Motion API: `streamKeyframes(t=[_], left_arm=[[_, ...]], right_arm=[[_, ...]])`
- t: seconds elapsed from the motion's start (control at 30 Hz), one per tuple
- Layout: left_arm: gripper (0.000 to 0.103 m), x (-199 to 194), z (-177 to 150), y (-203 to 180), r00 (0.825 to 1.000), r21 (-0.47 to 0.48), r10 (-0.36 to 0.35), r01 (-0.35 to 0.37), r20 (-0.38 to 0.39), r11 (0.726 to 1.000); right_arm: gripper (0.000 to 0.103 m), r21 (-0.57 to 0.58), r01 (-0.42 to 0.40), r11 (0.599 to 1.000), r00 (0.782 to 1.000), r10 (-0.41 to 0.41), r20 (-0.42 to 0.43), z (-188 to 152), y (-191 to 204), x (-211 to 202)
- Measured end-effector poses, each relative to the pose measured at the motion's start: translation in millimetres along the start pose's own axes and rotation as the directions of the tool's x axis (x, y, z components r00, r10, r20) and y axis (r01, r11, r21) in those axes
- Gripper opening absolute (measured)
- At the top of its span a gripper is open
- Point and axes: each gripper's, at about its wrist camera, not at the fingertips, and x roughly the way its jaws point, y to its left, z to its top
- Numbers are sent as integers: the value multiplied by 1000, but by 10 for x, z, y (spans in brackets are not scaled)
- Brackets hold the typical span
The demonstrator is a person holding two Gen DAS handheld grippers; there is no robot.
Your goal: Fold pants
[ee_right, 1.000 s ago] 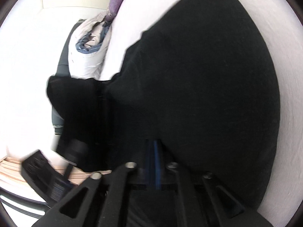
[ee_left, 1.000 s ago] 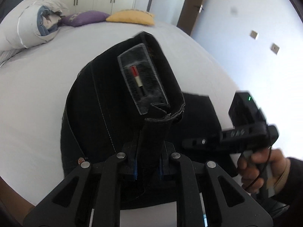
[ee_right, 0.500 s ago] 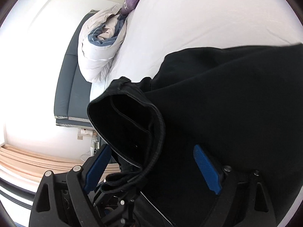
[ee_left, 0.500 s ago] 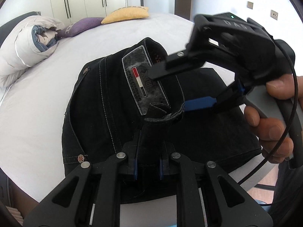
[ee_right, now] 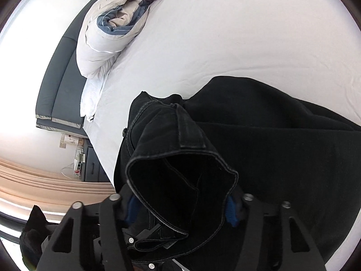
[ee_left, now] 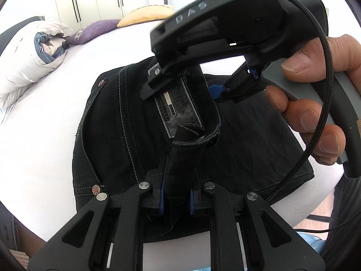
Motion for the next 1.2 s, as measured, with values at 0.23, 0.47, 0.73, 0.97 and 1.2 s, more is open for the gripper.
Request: streamKeyframes(t=[0.23, 0.47, 0.73, 0.97, 1.2], left_arm=[[13, -14, 12, -40, 1000, 5, -1, 1, 1, 1000], [13, -74, 45, -167, 1000, 48, -22, 22, 7, 999], [13, -75, 80, -512, 997, 126, -83, 83, -6, 989], [13, -2, 141, -701, 995, 166, -98, 101, -29, 981], [13, 46, 218, -812, 995, 207, -93, 99, -38, 973]], right_arm=[[28, -34, 31, 999, 999, -30, 25, 17, 37, -13], [22, -24, 7, 1000, 997, -5, 72, -98, -69, -178], [19, 67, -37, 997, 992, 28, 122, -275, -473, -448], [18, 103, -46, 994, 988, 30, 150, -369, -754, -631], [17, 98, -51, 994, 984, 34, 173, -379, -869, -755]])
